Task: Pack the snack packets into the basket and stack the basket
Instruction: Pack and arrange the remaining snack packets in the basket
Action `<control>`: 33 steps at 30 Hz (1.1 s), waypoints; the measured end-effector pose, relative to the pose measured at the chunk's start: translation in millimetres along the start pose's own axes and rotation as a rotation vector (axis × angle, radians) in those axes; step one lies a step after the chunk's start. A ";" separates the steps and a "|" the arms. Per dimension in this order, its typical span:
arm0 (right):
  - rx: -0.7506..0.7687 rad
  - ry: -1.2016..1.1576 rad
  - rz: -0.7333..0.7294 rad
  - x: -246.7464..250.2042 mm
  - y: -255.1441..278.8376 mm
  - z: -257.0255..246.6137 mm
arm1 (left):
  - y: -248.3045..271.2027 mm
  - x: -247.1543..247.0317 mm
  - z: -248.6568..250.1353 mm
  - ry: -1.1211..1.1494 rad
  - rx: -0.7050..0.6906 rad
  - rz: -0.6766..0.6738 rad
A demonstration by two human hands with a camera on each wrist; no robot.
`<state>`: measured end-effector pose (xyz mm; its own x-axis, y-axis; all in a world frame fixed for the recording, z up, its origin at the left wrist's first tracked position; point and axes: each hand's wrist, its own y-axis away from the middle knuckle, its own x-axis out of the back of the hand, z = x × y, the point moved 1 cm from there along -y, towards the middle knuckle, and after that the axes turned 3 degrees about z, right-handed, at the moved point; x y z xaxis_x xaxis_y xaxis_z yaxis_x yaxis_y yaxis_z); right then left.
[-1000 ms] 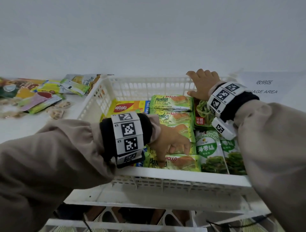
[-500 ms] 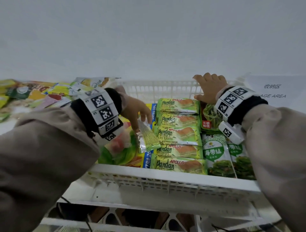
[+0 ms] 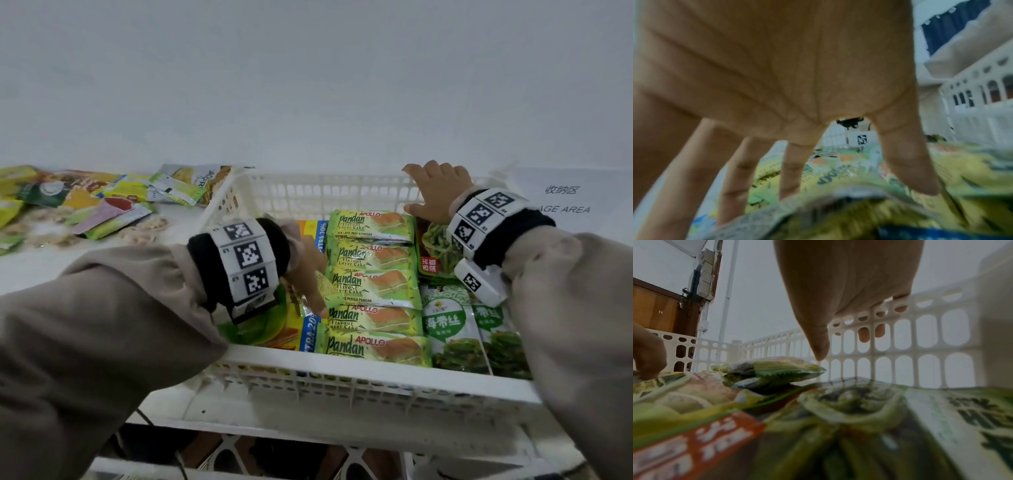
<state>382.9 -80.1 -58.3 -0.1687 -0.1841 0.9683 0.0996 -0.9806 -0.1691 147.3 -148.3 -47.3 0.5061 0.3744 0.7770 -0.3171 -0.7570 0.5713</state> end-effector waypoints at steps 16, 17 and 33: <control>0.004 -0.004 0.000 0.5 0.5 0.8 | 10.2 44.0 -28.8 0.285 0.031 0.496; 0.005 -0.003 -0.001 0.5 0.4 0.7 | 14.0 50.5 -33.2 0.386 0.013 0.551; 0.019 -0.011 -0.002 2.2 0.6 1.0 | -31.5 28.9 14.1 0.666 -0.050 0.537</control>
<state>383.6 -81.0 -56.1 -0.1581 -0.1816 0.9706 0.1182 -0.9794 -0.1640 183.2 -121.1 -46.5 -0.2940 0.2204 0.9300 -0.4223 -0.9029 0.0805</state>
